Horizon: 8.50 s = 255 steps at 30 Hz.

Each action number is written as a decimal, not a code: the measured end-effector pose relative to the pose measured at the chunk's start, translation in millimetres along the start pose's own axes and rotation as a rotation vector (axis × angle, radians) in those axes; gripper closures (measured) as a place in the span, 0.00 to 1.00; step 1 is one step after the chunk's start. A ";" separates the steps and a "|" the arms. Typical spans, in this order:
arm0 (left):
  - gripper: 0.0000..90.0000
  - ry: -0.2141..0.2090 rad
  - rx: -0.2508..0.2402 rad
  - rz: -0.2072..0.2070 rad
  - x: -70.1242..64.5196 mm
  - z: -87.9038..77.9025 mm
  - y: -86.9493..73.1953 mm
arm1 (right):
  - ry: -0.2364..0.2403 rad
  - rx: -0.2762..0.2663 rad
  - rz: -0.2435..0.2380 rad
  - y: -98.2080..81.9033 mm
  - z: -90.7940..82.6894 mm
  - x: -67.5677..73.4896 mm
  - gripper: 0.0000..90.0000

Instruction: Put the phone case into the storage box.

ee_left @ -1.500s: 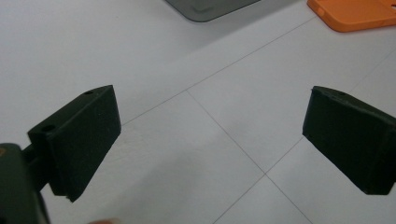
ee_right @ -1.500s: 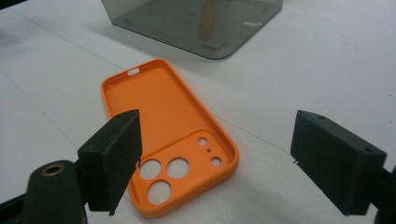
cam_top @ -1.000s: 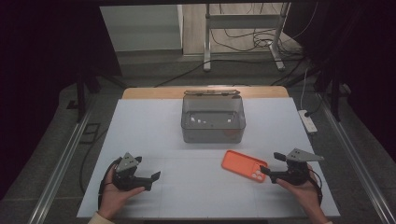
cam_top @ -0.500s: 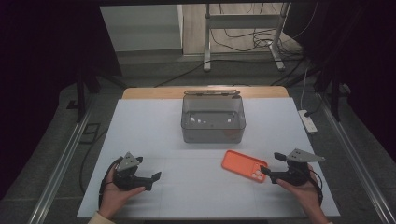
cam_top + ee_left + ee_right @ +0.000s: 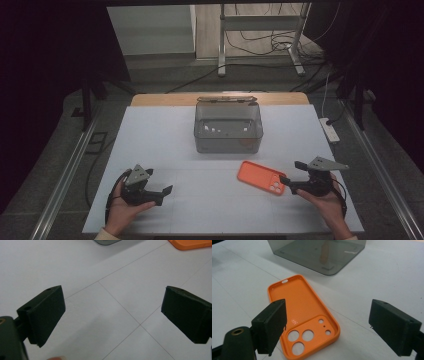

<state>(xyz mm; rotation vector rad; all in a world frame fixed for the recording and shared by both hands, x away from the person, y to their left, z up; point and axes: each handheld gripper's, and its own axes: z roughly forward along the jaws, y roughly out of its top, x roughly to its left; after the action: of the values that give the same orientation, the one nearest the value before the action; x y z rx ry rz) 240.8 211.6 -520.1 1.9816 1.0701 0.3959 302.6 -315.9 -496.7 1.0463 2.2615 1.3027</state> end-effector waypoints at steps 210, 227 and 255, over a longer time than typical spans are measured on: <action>0.09 -0.031 0.011 0.042 -6.9 1.0 3.9 | 0.165 0.676 -0.365 73.2 105.5 3.4 0.94; 0.09 -0.030 0.008 0.040 -6.4 0.2 3.6 | 0.173 0.662 -0.466 71.7 103.4 6.5 0.98; 0.09 -0.029 0.012 0.035 -5.0 0.1 2.9 | 0.161 0.627 -0.503 76.5 94.4 7.1 0.99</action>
<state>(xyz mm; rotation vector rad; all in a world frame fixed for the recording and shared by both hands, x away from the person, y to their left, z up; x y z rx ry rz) 239.5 206.7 -517.4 2.0130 1.0230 0.3796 387.2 -229.7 -481.4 0.4668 2.8854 0.4941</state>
